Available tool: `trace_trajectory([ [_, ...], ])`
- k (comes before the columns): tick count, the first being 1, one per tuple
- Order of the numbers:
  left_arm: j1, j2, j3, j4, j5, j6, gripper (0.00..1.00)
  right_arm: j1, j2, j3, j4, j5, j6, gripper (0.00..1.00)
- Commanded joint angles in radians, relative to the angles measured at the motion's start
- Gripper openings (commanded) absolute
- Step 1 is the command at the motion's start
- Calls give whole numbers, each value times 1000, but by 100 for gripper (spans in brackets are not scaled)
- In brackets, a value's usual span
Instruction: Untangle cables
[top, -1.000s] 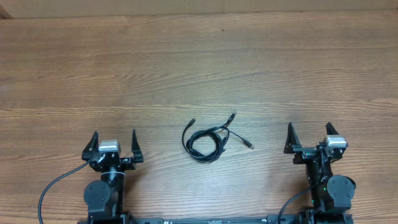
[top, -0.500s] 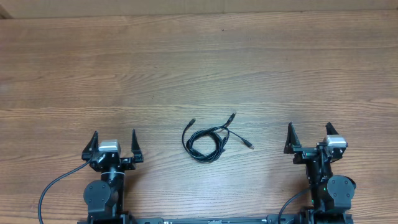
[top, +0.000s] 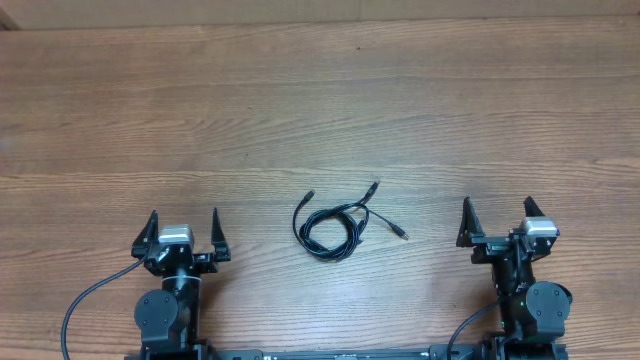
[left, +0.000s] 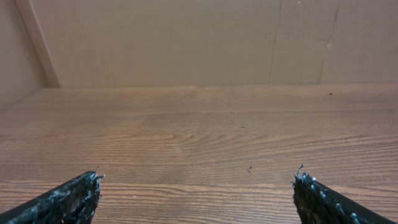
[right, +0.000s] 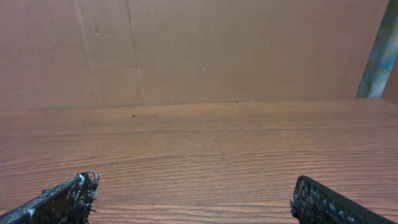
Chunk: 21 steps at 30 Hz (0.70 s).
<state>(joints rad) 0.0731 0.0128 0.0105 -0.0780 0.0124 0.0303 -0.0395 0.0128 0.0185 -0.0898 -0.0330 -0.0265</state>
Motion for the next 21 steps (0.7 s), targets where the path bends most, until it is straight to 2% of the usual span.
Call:
trace_trajectory([
  [1, 5, -8, -6, 1, 6, 16, 99, -4, -10, -11, 6, 10, -5, 100],
  [14, 5, -8, -4, 30, 33, 23, 100, -4, -10, -11, 6, 10, -5, 100],
  [18, 5, -7, 25, 8, 40, -79, 100, -4, -10, -11, 6, 10, -5, 100],
  [21, 5, -6, 66, -34, 41, -106, 100, -4, -10, -11, 6, 10, -5, 100],
])
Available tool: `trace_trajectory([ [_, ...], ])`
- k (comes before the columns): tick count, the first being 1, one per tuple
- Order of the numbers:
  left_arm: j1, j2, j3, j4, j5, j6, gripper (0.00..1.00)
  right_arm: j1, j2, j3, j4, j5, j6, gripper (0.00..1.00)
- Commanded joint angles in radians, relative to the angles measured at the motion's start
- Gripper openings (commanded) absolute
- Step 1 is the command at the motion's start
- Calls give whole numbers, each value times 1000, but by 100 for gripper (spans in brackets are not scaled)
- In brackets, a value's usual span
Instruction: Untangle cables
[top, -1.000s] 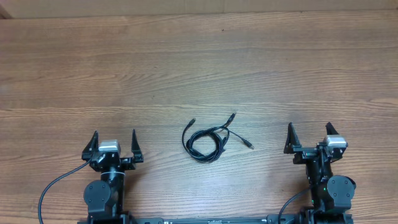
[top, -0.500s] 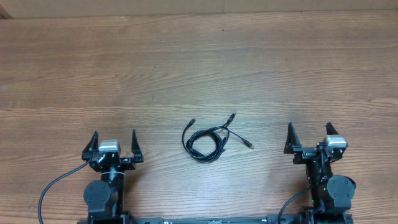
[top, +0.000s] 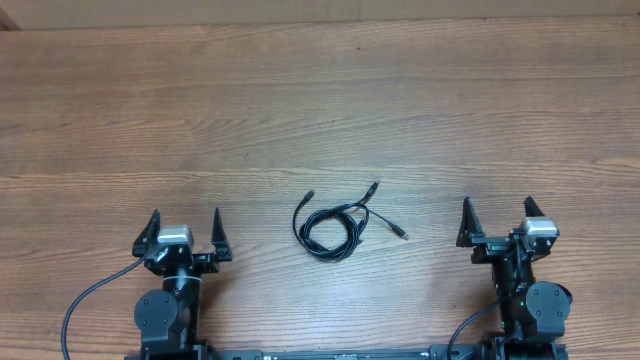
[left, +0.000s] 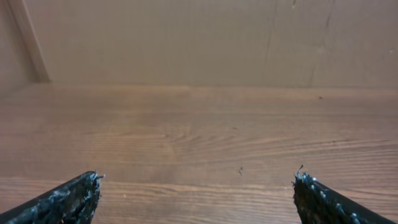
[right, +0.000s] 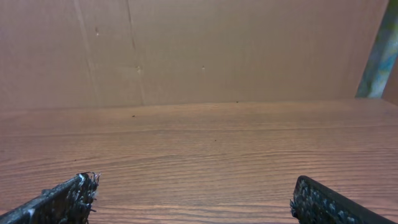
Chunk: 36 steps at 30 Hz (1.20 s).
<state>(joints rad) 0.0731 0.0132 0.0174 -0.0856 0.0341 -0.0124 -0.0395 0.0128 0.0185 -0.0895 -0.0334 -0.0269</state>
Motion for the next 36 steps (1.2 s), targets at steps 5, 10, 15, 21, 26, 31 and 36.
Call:
trace_trajectory([
  [5, 5, 31, 211, -179, 35, -63, 100, -4, -10, -11, 6, 11, -4, 100],
  [10, 5, 165, 367, -258, 145, -63, 100, -4, -10, -11, 6, 11, -4, 100],
  [15, 5, 384, 594, -366, 283, -63, 99, -3, -10, -11, 6, 11, -4, 100],
  [21, 5, 629, 867, -590, 372, -65, 100, -4, -10, -11, 6, 11, -4, 100],
  [26, 5, 822, 1078, -810, 518, -78, 100, -4, -10, -11, 6, 11, -4, 100],
  [31, 5, 935, 1104, -822, 692, -129, 100, -4, -10, -11, 6, 11, -4, 100],
  [36, 5, 1051, 1104, -804, 742, -237, 100, -4, -10, -11, 6, 11, -4, 100],
])
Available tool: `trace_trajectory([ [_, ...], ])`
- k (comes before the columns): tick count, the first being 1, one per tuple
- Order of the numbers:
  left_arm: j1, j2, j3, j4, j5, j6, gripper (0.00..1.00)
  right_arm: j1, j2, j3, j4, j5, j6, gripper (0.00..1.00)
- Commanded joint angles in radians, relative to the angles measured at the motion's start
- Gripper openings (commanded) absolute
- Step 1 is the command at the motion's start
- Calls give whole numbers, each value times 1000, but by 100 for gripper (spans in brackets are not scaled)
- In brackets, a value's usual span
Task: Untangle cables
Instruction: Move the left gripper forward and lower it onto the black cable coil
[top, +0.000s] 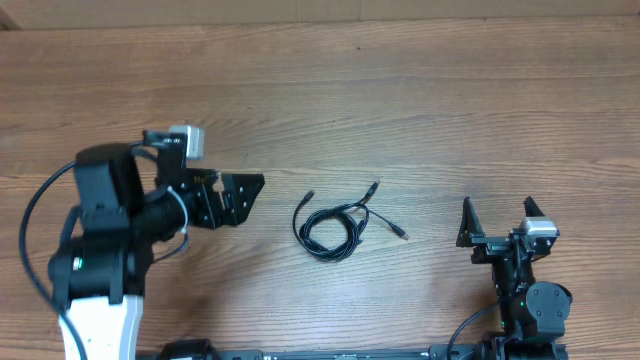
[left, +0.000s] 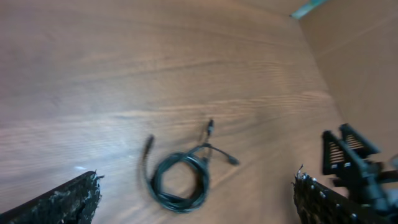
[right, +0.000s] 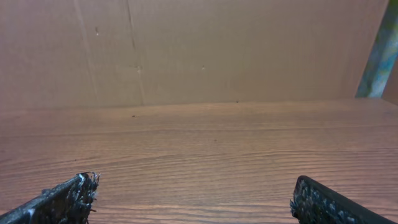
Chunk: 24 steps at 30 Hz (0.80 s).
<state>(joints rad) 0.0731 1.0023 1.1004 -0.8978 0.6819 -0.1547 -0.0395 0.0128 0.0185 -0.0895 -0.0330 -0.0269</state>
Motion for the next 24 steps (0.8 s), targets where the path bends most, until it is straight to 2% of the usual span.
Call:
trace_trajectory([
  [1, 5, 85, 21, 3, 94, -98, 100, -4, -10, -11, 6, 10, -4, 100],
  [3, -2, 119, 21, -17, 75, -117, 100, -4, -10, -11, 6, 10, -4, 100],
  [7, -87, 166, 21, -80, -181, -309, 100, -4, -10, -11, 6, 10, -4, 100],
  [11, -236, 171, 21, -101, -407, -466, 93, -4, -10, -11, 6, 10, -4, 100],
  [15, -423, 182, 21, -101, -604, -754, 87, -3, -10, -11, 6, 10, -4, 100],
  [17, -502, 206, 21, -100, -666, -857, 80, -4, -10, -11, 6, 10, -4, 100],
  [19, -573, 253, 21, -100, -727, -935, 79, -4, -10, -11, 6, 10, -4, 100],
  [24, -650, 392, 21, -69, -740, -999, 78, -4, -10, -11, 6, 10, -4, 100],
])
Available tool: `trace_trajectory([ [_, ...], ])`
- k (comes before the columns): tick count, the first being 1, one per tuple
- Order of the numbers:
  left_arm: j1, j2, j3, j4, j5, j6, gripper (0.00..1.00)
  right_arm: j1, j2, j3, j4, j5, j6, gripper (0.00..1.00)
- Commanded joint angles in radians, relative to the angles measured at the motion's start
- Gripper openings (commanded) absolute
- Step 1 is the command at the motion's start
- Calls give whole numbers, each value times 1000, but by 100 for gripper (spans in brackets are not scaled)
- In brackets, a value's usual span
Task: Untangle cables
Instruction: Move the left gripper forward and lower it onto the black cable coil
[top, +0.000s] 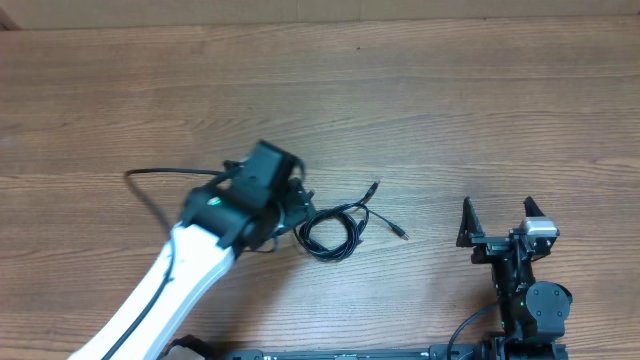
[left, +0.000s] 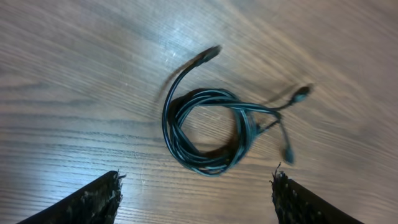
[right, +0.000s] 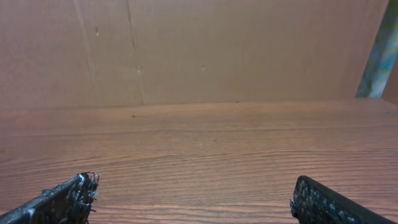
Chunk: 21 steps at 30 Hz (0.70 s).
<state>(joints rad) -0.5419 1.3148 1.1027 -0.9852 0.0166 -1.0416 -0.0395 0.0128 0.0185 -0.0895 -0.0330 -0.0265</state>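
A dark cable bundle (top: 330, 232) lies coiled in a loose ring at the middle of the wooden table. In the left wrist view the coil (left: 170, 127) sits just ahead of my fingers, with loose plug ends at the upper left (left: 211, 51), the upper right (left: 303, 92) and the right (left: 288, 154). My left gripper (left: 196, 175) is open, hovering at the coil's left side, and nothing is between its fingers. My right gripper (top: 497, 215) is parked open at the front right, far from the cables, and sees only bare table (right: 193, 180).
The left arm (top: 200, 250) stretches diagonally from the front left, its own black lead (top: 150, 175) looping behind it. A cardboard wall (right: 199, 50) stands at the far side of the table (top: 450, 100). The right arm's base (top: 535, 305) sits at the front edge.
My left gripper has moved right and down, from open well left of the coil to close over the coil's left side. The cables and the right arm have not moved.
Both grippers were parked open at the front edge, the coil lying between them. The left arm then stood raised to the left of the coil, looking down at it. Now its open gripper hovers right at the coil. The right arm stayed parked.
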Motion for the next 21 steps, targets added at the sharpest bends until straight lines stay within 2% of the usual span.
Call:
trace_trajectory([
  [1, -42, 106, 18, 29, -72, -112, 78, -4, -10, -11, 6, 10, -5, 100],
  [7, -48, 255, 18, 50, -24, -193, 80, -4, -10, -11, 6, 10, -5, 100],
  [14, -48, 351, 18, 71, 56, -196, 79, -4, -10, -11, 6, 10, -5, 100],
  [19, -64, 427, 18, 75, 68, -192, 70, -4, -10, -11, 6, 10, -5, 100],
  [21, -76, 448, 18, 86, 76, -176, 70, -4, -10, -11, 6, 10, -5, 100],
])
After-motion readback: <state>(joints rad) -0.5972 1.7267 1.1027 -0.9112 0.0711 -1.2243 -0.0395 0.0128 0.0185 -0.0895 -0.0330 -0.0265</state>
